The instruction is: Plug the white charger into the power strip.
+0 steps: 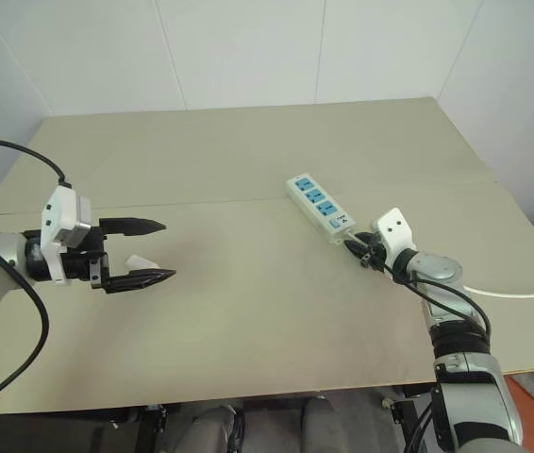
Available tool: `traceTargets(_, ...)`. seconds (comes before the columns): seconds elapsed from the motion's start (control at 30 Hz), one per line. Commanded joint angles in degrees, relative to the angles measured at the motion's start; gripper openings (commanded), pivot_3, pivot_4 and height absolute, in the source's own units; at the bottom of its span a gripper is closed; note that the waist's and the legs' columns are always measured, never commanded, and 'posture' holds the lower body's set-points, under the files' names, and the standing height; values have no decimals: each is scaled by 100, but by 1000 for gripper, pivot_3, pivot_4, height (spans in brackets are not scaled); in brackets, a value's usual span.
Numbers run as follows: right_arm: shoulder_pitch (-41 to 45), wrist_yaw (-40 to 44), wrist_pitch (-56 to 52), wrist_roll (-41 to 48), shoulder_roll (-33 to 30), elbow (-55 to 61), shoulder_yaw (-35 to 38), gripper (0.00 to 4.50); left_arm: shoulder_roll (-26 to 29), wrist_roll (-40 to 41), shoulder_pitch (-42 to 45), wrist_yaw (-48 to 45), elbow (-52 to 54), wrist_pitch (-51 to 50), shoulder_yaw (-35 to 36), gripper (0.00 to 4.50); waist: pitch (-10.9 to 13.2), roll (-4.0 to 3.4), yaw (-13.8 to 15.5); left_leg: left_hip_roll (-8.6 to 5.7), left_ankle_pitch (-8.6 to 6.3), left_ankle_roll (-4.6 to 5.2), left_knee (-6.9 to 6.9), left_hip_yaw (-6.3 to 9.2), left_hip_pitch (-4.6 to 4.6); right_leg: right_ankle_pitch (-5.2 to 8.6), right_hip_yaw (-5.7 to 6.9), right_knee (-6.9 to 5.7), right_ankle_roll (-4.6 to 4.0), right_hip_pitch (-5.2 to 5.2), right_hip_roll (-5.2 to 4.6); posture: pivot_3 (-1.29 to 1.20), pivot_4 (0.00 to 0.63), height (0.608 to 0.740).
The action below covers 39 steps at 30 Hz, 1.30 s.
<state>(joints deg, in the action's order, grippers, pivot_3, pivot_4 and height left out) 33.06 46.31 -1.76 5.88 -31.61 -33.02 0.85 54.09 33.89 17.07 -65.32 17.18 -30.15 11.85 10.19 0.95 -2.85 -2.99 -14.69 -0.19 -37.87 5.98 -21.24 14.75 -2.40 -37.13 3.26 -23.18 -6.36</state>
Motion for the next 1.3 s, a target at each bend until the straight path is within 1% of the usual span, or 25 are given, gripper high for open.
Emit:
traceTargets(0.03, -271, 566, 50, 138, -50, 462, -161, 529, 84, 82, -32, 20, 158, 46, 225, 4500, 0, 0, 5, 1, 0, 0, 0, 0, -1, 0, 0, 0, 0, -1, 1, 0, 150, 740)
traceTargets(0.2, -767, 1054, -143, 354, -154, 1483, -182, 529, 101, 75, -51, -4, 155, 51, 238, 4500, 0, 0, 11, 4, -2, 2, 0, 3, -2, 0, 0, 1, 0, -2, 3, 0, 150, 740)
traceTargets(0.33, -1118, 1214, -356, 447, -213, 2153, -245, 529, 109, 71, -24, -14, 135, 44, 207, 4500, 0, 0, 10, 5, -2, 2, 0, 5, -1, 0, -1, 0, 0, -3, 3, 0, 150, 740)
traceTargets(0.5, -1212, 954, -555, 288, -104, 2276, -325, 529, 96, 80, 3, -8, 153, 20, 162, 4500, 0, 0, 11, 4, -2, 2, 0, 5, 0, 0, -1, -1, 0, -3, 3, 0, 150, 740)
traceTargets(0.63, -1273, 624, -714, 287, -3, 2364, -224, 1376, 119, 98, -32, -7, 194, -19, 187, 4500, -1, 1, 12, 5, -2, 2, 0, 5, 2, 0, -2, -1, 0, -3, 4, 0, 150, 740)
traceTargets(0.67, -1315, 522, -732, 296, 15, 2434, -171, 1810, 125, 104, -44, -7, 205, -30, 197, 4500, -1, 1, 19, 5, -2, 2, 0, 5, 1, 0, -2, -1, 0, -3, 3, 0, 150, 740)
traceTargets(0.9, -1934, 228, -1137, 763, -156, 3466, 419, 4254, 166, 129, -100, -24, 223, -76, 259, 4500, 0, 1, 61, 3, -4, 2, 0, 11, -5, 0, -2, 1, 0, -6, 1, 0, 150, 740)
traceTargets(0.93, -2038, 240, -1194, 871, -191, 3638, 520, 4455, 166, 129, -87, -26, 215, -82, 250, 4500, 0, 1, 61, 2, -4, 2, 0, 11, -5, 0, -2, 1, 0, -6, 0, 0, 150, 740)
traceTargets(1.1, -2394, 62, -1461, 1153, -213, 4284, 771, 4455, 137, 120, -17, -17, 179, -93, 186, 4500, 0, 1, 44, 4, -4, 2, 0, 9, -2, 0, -2, 0, 0, -4, 2, 0, 150, 740)
traceTargets(1.2, -2408, -390, -1679, 1241, 142, 4512, 735, 4455, 109, 131, 36, -16, 144, -101, 157, 4500, -1, 2, 25, 6, -4, 2, 0, 7, 0, 0, -3, -2, 0, -4, 4, 0, 150, 740)
traceTargets(1.3, -2358, -989, -1752, 1130, 635, 4566, 596, 4455, 75, 161, 65, -25, 130, -106, 148, 4500, -1, 1, 31, 8, -4, 2, 0, 8, 0, -1, -4, -4, 0, -5, 6, 0, 150, 740)
